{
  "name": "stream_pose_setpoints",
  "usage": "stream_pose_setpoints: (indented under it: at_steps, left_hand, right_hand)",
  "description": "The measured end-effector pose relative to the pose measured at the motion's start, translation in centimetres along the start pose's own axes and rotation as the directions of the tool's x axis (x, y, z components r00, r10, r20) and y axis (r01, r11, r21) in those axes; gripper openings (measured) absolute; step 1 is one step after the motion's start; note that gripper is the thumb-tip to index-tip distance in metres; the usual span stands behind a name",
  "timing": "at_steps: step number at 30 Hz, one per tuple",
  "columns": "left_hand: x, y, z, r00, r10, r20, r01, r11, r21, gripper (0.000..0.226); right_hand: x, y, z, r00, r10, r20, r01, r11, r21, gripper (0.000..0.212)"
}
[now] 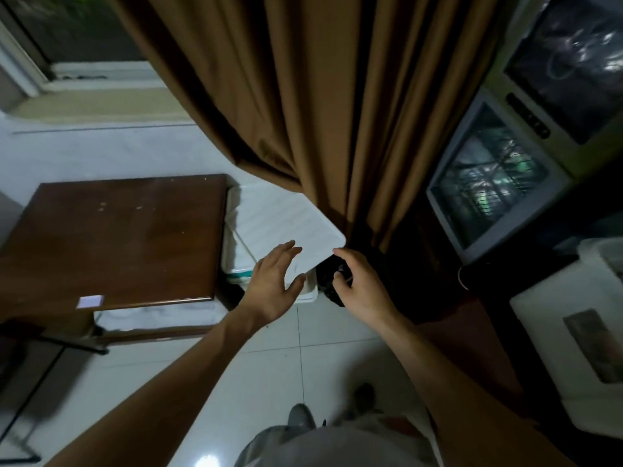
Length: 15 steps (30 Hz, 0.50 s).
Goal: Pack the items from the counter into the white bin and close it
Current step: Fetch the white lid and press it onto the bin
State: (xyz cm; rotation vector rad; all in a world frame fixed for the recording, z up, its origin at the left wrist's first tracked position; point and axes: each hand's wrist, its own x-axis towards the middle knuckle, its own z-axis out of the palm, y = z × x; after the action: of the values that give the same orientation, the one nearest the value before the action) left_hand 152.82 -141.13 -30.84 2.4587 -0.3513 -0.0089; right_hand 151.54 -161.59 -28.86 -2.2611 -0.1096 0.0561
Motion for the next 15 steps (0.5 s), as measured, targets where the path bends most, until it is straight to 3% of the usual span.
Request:
stream_pose_setpoints:
  at_steps: [8, 11, 15]
  left_hand:
    - [4.6, -5.8, 3.1, 0.992, -0.120, 0.030, 0.120, 0.993, 0.006, 0.046]
    - [5.7, -7.7, 5.0, 0.975, -0.219, 0.041, 0.220, 0.975, -0.015, 0.045]
    - [8.3, -11.3, 7.9, 0.966, -0.252, 0.064, 0.252, 0.968, 0.018, 0.045]
  right_hand:
    - [7.8, 4.1, 5.9, 1.000, 0.007, -0.005, -0.006, 0.997, 0.077, 0.035]
    - [9.7, 6.4, 9.1, 0.994, 0.105, -0.036, -0.097, 0.978, 0.184, 0.031]
    - [13.1, 9.2, 13.2, 0.969, 0.248, -0.004, -0.236, 0.927, 0.293, 0.029]
